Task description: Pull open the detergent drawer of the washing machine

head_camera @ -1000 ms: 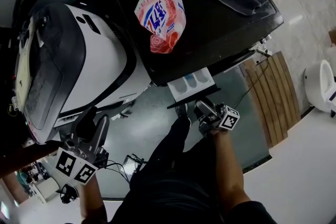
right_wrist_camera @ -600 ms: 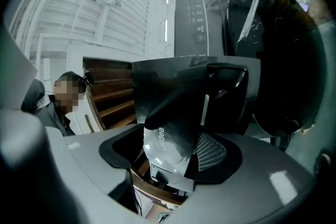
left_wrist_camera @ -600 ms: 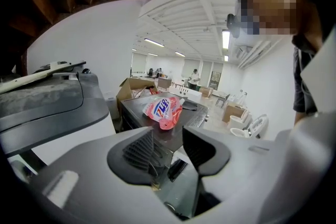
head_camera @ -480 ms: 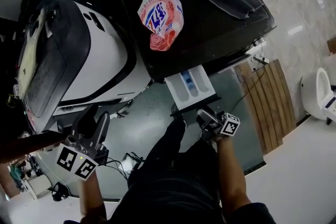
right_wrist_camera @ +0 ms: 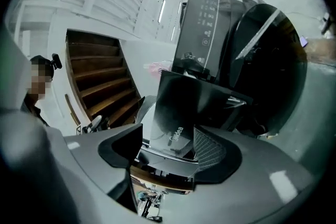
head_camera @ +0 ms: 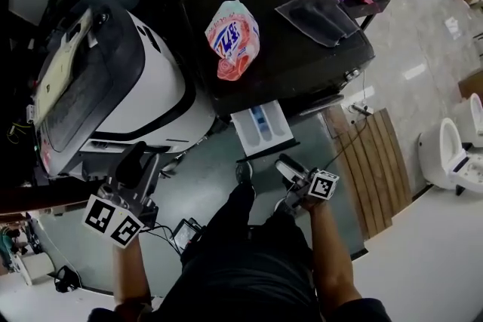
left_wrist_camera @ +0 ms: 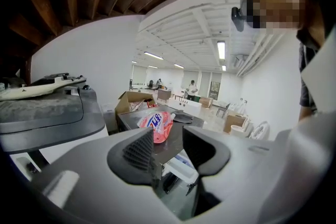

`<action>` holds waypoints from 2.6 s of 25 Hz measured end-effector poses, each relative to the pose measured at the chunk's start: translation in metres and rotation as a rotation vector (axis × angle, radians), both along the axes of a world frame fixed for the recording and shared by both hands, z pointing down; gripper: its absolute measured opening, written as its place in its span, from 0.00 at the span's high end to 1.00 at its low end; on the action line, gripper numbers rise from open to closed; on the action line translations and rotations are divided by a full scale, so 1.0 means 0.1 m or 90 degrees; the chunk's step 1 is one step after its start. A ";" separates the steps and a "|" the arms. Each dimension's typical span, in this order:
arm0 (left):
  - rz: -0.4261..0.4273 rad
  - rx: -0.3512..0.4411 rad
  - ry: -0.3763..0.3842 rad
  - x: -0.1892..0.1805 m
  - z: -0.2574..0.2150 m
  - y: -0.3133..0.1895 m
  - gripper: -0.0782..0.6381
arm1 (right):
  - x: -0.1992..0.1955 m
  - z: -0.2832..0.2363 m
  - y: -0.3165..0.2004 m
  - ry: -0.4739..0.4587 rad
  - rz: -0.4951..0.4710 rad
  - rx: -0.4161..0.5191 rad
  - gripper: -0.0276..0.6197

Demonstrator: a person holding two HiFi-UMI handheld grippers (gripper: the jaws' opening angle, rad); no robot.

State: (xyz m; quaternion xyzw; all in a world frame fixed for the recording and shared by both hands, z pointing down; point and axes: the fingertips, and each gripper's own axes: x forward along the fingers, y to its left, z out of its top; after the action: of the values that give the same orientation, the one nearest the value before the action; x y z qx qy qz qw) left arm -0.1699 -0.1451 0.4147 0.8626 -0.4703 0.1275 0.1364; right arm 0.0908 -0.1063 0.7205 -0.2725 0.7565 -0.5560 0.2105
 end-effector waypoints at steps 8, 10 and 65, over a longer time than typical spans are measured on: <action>-0.017 0.034 0.025 0.00 -0.24 0.19 0.64 | 0.21 -0.50 0.11 0.155 -0.031 0.054 0.49; -0.021 0.044 0.029 -0.02 -0.29 0.23 0.64 | 0.29 -0.76 0.10 0.180 -0.019 0.073 0.49; -0.010 0.106 0.064 0.22 -0.54 0.77 0.64 | 1.08 -5.14 0.81 0.809 0.286 0.545 0.78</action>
State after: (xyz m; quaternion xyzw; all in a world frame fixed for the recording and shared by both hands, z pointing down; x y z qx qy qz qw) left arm -0.1480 -0.0680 0.3606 0.8726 -0.4783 0.0432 0.0887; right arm 0.1987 -0.0248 0.2062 -0.5788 0.8064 0.1002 -0.0676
